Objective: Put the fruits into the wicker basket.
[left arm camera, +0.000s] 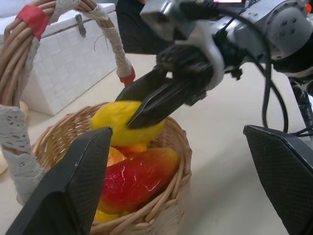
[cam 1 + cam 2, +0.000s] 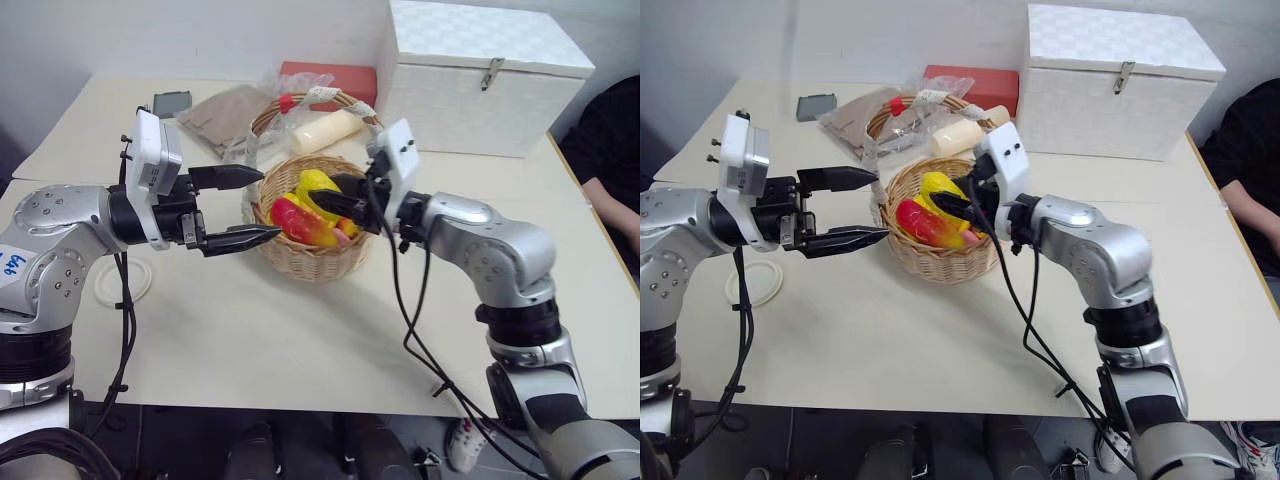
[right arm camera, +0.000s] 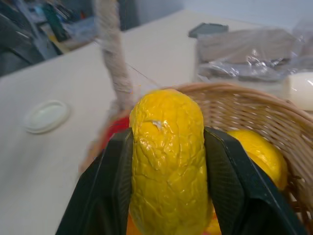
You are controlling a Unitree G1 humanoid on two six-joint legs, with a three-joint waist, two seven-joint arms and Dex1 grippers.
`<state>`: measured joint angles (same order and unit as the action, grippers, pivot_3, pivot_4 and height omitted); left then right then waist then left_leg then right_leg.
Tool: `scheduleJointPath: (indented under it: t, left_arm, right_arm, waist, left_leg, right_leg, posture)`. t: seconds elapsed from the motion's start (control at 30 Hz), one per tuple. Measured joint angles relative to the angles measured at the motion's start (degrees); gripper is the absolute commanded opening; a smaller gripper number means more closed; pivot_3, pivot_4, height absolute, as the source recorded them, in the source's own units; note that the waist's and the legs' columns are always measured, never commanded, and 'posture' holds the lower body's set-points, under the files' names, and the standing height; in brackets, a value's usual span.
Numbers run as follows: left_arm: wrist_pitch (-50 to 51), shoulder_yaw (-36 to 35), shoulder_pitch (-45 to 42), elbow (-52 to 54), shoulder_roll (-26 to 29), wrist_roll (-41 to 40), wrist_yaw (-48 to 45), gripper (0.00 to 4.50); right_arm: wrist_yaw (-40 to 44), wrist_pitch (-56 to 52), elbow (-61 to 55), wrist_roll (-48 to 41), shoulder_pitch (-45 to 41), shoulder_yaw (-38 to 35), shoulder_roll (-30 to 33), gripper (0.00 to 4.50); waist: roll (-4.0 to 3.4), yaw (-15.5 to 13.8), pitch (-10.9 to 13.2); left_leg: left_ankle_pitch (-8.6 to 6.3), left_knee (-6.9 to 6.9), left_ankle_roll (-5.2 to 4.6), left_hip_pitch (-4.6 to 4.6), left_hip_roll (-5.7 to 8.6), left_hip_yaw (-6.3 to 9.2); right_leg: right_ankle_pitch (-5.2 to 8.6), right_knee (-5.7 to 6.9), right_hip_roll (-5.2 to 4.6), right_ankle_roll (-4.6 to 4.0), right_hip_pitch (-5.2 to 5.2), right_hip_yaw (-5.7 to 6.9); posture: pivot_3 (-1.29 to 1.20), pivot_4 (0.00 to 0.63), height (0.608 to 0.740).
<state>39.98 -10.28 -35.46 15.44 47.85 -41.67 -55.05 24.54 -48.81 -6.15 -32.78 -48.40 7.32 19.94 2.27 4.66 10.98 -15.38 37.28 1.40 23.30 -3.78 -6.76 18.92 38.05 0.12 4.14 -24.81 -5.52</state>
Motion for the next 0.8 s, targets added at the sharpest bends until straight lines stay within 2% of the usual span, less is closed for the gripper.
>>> scheduleJointPath:
  t: [0.07, 0.23, 0.43, 0.57, 0.8]
  left_arm:
    - [0.0, 0.0, 0.0, 0.4, 0.0, -0.1, 0.2, 4.5]
    - [0.0, -0.3, 0.5, 1.2, -0.1, -0.1, 0.2, 4.5]
    - [-0.4, -0.2, -0.7, 0.7, -0.5, 0.0, 0.0, 4.5]
    - [-1.4, 1.0, -2.9, -0.7, -1.4, 0.6, -0.3, 4.5]
    - [-2.6, 2.8, -4.9, -3.1, -2.7, 1.9, -1.2, 4.5]
  right_arm:
    - [0.3, 0.9, 0.0, 1.2, 0.3, 0.1, 0.0, 3.63]
    - [2.2, -0.6, -9.7, -3.9, 3.4, -5.7, 1.0, 3.63]
    - [1.4, -4.6, -16.7, -7.2, 13.1, -14.4, 8.0, 3.63]
    - [0.1, -2.1, -15.0, -4.0, 12.7, -13.3, 7.1, 3.63]
    - [-2.2, 7.3, 0.3, 4.3, 4.6, -8.8, -0.5, 3.63]
  waist:
    - [0.0, 0.1, 0.0]
    - [0.0, 0.1, 0.0]
    - [0.01, 0.0, 0.0]
    - [0.0, 0.7, 0.0]
    - [0.0, 0.9, 0.0]
  left_leg:
    - [0.0, -0.06, -0.01, 0.02, 0.02, -0.04]
    - [-0.01, -0.11, 0.01, 0.01, 0.0, -0.02]
    - [0.06, 0.01, -0.11, -0.11, 0.11, 0.04]
    - [0.18, -0.05, -0.1, -0.24, 0.06, -0.07]
    - [0.25, -0.1, 0.03, -0.11, -0.03, -0.06]
  right_leg:
    - [0.0, -0.02, -0.06, 0.0, -0.05, 0.01]
    - [0.01, -0.06, -0.07, -0.02, -0.03, 0.09]
    - [-0.06, -0.04, -0.14, 0.03, 0.21, 0.15]
    - [-0.24, 0.0, 0.0, -0.02, 0.19, 0.01]
    - [-0.26, -0.01, 0.18, -0.05, 0.02, -0.1]
  posture:
    - [0.0, 0.15, 0.74]
    - [0.0, 0.15, 0.74]
    - [0.0, 0.15, 0.74]
    - [0.0, 0.15, 0.74]
    - [0.0, 0.15, 0.74]
